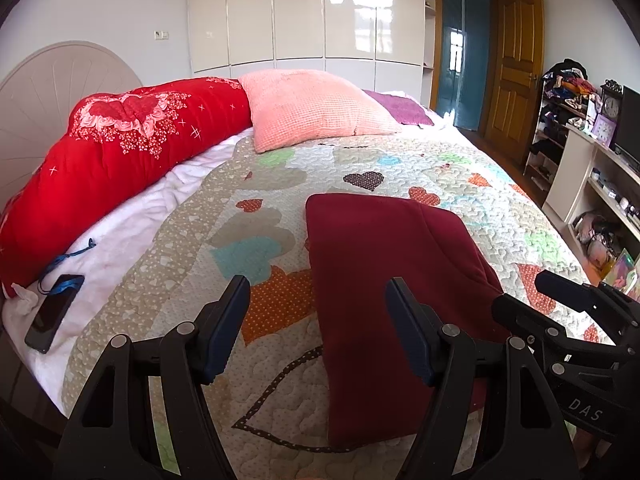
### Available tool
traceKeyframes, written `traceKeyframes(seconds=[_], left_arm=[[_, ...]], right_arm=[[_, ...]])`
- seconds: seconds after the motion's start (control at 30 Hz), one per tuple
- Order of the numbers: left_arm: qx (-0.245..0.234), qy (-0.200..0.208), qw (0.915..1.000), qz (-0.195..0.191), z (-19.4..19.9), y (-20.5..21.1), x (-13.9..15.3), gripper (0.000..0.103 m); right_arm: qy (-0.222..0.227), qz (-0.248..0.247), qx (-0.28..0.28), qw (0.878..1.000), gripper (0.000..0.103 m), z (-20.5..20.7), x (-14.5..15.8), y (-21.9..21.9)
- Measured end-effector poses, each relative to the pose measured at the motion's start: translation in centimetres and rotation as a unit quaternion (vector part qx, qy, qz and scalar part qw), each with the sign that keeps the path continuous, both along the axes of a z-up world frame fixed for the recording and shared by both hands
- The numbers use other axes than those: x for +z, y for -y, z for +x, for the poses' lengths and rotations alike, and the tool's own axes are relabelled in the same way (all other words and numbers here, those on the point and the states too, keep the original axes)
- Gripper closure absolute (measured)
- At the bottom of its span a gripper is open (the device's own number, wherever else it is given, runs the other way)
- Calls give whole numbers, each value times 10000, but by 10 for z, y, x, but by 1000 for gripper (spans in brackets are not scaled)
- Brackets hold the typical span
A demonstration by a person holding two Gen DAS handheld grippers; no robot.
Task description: Fold small clothes
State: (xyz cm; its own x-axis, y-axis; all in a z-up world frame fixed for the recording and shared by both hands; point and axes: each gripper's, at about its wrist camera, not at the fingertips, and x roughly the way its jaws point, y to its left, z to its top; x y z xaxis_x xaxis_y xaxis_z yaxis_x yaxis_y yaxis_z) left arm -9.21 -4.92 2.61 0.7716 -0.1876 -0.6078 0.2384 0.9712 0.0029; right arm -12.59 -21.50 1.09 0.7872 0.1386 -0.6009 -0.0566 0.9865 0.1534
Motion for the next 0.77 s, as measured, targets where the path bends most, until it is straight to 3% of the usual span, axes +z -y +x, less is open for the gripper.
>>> traceKeyframes(seconds=[0.77], left_arm=[[-110, 26, 9999, 19, 0, 2, -4, 32]], right_arm=[[-145, -9, 12, 9999, 38, 3, -7, -3]])
